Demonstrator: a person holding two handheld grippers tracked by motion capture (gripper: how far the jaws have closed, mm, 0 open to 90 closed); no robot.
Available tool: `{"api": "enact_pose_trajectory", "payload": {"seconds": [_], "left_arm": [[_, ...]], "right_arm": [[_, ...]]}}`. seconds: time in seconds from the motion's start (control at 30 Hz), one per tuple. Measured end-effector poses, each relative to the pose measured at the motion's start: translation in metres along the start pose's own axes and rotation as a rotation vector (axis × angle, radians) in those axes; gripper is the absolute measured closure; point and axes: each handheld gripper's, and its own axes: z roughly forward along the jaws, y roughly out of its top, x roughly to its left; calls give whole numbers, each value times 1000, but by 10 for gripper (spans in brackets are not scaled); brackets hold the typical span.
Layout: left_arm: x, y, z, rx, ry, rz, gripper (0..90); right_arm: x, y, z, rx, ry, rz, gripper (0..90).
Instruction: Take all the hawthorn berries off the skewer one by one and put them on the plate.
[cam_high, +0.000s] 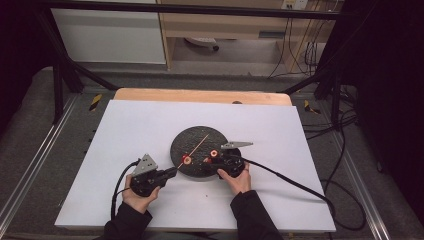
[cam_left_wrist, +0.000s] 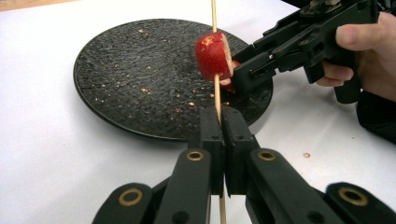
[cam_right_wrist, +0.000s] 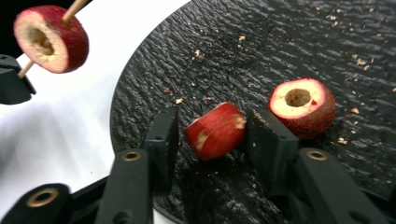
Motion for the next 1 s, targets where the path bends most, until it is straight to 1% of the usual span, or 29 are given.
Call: {"api": "enact_pose_trajectory", "payload": {"seconds": [0.07,0.13,0.17,0.3,0.4,0.47,0.53,0.6,0.67,0.73,0.8,0.87,1.0], "left_arm": [[0,0,0,0,-1,0,878],[0,0,0,0,-1,0,878],[0,0,-1,-1,-2,1,878],[-2,0,-1,-3,-1,4,878],[-3,1,0,-1,-3,6,878],[-4,1,0,2,-5,12,878],[-5,0,1,3,-8,15,878],[-7,0,2,6,-11,19,878],[-9,0,3,8,-12,26,878],[-10,0,3,10,-15,27,878],[-12,1,5,13,-19,33,878],[-13,1,6,18,-22,35,878],[-18,0,10,26,-31,44,878]], "right_arm": [[2,2,-5,-12,2,-14,507],[4,8,-16,-32,-4,-33,458],[4,8,-16,-32,-4,-33,458],[7,11,-34,-41,-20,-66,368],[6,7,-47,-49,-27,-77,285],[4,3,-53,-56,-36,-71,221],[2,-2,-59,-55,-39,-71,187],[-3,-9,-63,-55,-48,-63,128],[-4,-10,-64,-53,-53,-59,111],[-6,-12,-67,-66,-56,-47,106],[-6,-12,-68,-77,-43,-35,85],[-5,-13,-68,-81,-35,-36,81],[-3,-15,-66,-73,-17,-27,69]]}}
